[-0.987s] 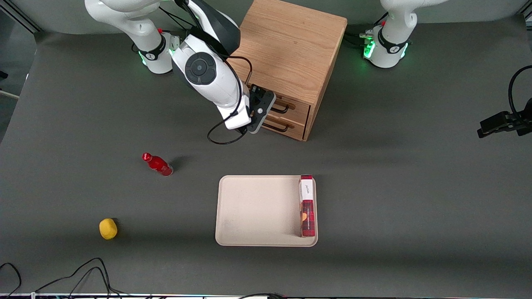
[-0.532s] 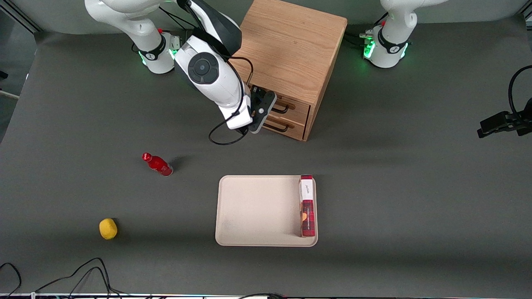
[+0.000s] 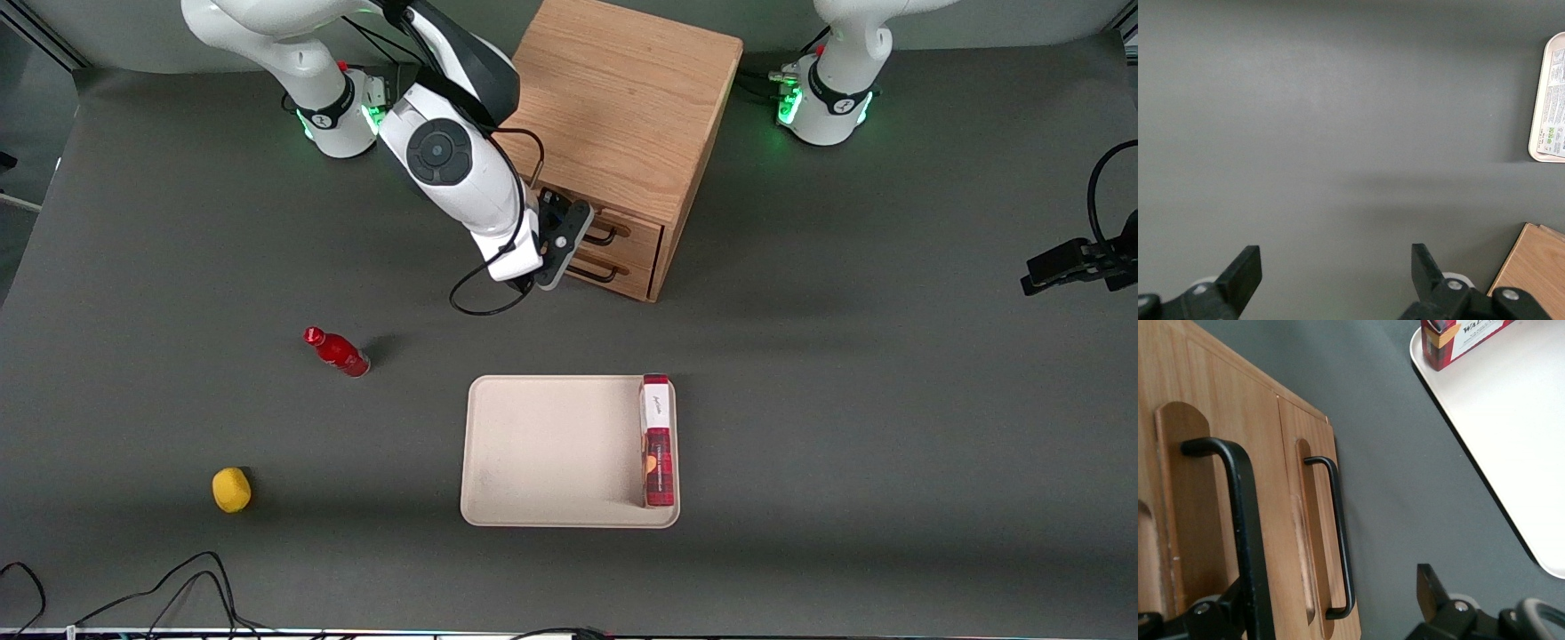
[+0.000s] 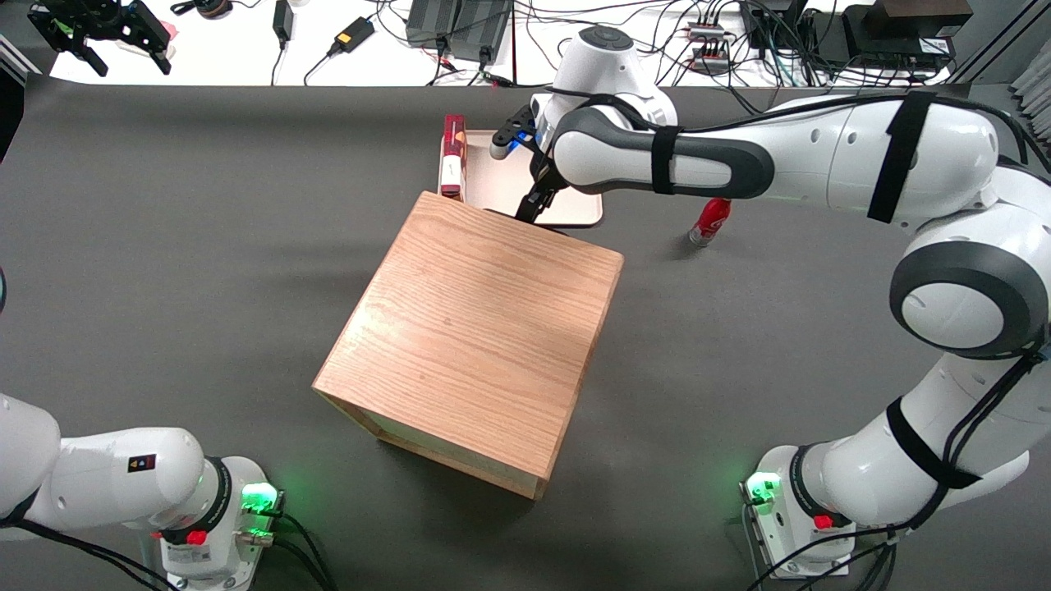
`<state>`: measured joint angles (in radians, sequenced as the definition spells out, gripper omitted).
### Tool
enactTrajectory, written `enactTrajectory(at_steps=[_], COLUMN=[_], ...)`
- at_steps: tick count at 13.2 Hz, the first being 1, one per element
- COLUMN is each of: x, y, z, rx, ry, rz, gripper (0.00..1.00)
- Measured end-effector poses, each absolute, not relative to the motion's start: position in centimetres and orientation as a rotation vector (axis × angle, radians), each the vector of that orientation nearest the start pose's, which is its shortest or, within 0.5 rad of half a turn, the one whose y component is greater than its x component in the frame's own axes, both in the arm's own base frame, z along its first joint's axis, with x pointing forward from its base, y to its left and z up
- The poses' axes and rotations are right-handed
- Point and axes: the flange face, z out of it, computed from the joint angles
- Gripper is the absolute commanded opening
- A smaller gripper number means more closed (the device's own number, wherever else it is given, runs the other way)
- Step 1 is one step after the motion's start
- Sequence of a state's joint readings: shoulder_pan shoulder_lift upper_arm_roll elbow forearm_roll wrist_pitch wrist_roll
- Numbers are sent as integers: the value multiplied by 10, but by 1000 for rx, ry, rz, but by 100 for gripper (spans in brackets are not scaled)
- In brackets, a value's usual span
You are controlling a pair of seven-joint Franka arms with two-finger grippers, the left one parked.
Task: Open upper drawer
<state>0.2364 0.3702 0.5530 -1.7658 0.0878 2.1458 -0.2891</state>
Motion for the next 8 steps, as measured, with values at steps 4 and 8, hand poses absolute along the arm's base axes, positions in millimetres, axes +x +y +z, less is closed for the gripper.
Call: enactTrajectory(at_steps=[4, 8], x=[491, 502], y=[429, 426], z=[384, 384], rx=[-2550, -2555], ry=[-1360, -1347], rz=[-19, -33], gripper=[100, 100])
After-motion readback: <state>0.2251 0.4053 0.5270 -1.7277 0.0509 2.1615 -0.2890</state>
